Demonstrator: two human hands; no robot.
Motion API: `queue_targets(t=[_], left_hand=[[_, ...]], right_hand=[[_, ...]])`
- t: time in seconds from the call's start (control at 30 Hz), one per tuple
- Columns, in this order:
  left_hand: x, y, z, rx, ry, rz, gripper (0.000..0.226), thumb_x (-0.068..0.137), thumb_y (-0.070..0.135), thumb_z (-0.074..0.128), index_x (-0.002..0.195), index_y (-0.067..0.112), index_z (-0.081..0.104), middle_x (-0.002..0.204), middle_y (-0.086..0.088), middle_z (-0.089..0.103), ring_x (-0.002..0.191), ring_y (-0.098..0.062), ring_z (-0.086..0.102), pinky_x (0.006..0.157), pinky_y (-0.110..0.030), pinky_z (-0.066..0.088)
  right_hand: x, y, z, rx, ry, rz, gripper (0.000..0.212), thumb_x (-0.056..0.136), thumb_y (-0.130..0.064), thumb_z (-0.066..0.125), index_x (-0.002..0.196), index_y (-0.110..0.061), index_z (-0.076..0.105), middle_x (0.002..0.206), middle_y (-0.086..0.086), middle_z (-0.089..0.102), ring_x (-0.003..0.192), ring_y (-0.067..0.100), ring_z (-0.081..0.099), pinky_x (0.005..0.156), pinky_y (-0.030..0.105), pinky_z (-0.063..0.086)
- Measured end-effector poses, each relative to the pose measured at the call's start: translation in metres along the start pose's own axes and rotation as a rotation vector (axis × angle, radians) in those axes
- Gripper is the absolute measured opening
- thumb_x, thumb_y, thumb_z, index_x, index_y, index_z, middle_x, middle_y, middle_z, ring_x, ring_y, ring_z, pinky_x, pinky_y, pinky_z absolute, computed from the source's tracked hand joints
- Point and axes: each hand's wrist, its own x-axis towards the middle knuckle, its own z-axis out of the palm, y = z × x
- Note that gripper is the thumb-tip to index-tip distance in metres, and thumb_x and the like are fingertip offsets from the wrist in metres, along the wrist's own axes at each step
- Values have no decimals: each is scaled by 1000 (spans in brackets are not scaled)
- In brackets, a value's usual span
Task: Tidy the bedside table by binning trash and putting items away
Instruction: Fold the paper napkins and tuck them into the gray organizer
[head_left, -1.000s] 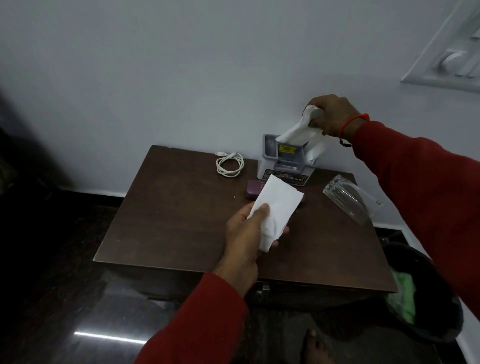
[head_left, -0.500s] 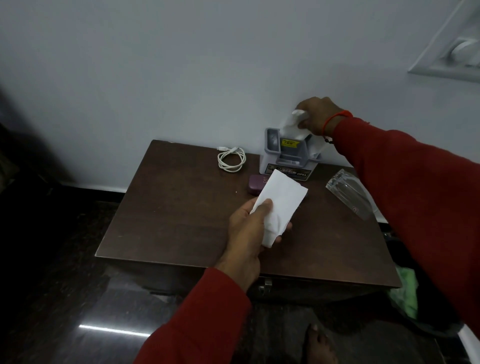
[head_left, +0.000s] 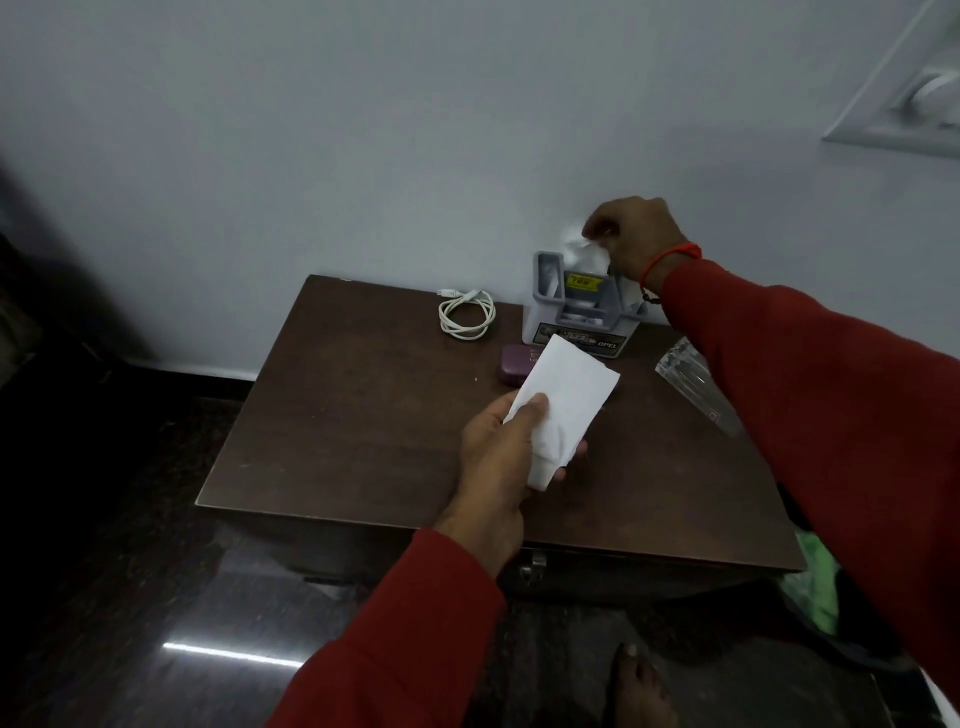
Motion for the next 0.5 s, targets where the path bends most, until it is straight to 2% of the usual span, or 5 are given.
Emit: queue_targets(t=[0.1,0.23,0.33,0.4,0.5], left_hand=[[0,0,0,5,-7,-1,6,101,14,60,102,16,66,66,-2,76,56,-24,70,39,-22,46],[2,0,-2,20,-6,-7,7,101,16,61,105,17,67,66,-1,77,59,-25,71,40,-22,48],[3,3,-3,19,-3,5,7,100,17,63,100,23,67,70,0,78,64,-25,73,44,-23,50],[4,3,-4,12,15,27,7,99,18,64,103,23,68,85,-6,80,69,-28,74,44,-24,51],[4,0,-3,5,35,70,18,99,20,65,117,18,68,104,-16,77,73,-31,73,41,-23,49]], right_hand=[[-2,1,0,83,153,-32,23,89,2,53,103,-4,71,107,15,72,101,30,66,91,24,44],[-6,1,-5,56,101,-36,27,89,-1,53,110,-8,69,113,13,70,105,28,64,96,26,43],[-26,-17,-17,171,248,-100,22,89,-13,55,107,-12,68,100,8,70,82,17,61,84,26,47],[-47,-35,-24,365,24,-82,22,90,-25,62,108,-14,68,96,6,70,77,14,61,77,29,52],[-85,-57,-30,600,-634,70,47,88,-41,64,130,-22,56,97,-2,66,79,8,62,64,29,53]])
